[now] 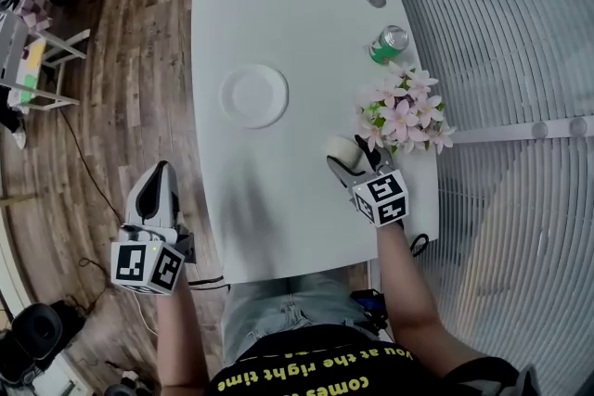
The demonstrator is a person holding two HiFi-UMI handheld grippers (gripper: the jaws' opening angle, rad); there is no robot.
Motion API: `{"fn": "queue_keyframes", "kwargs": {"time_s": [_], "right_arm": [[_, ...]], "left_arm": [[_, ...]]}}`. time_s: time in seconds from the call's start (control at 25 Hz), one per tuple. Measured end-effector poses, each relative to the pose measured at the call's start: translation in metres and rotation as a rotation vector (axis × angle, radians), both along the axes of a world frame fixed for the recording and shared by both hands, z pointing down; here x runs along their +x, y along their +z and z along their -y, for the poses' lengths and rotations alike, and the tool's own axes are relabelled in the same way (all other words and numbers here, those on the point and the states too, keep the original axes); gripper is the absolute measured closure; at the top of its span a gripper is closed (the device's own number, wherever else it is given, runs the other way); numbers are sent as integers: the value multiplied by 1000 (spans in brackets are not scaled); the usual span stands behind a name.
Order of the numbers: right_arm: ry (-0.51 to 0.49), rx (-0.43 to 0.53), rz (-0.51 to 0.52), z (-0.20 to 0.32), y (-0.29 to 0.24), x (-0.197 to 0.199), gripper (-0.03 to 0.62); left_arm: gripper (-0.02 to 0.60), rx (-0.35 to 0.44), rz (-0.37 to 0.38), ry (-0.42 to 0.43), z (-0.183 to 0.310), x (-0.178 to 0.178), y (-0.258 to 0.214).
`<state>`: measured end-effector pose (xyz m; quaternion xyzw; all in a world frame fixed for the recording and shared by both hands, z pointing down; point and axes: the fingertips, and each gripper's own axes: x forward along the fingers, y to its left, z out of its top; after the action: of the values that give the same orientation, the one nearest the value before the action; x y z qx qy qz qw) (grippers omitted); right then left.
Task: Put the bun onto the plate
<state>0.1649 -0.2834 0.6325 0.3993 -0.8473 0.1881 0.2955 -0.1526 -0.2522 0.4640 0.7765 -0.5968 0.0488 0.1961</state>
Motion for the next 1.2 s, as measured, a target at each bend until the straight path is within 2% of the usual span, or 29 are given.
{"fn": "queue_keyframes", "kwargs": {"time_s": [0.2,0.48,0.76,1.2], "right_arm": [[-36,-43,-37,-1,18,3,253],[-57,-40,-59,-1,23,1,241],[-16,-45,-66,-2,19,1,247],[25,-25,-13,-6,-4,2,252]], "left_arm": [[581,-8,5,-11,1,0,6],[581,-16,6,-22,3,-1,10],[581,-21,4,-28,3,-4,11],[581,-6,-3,-35,-1,-8,5]]}}
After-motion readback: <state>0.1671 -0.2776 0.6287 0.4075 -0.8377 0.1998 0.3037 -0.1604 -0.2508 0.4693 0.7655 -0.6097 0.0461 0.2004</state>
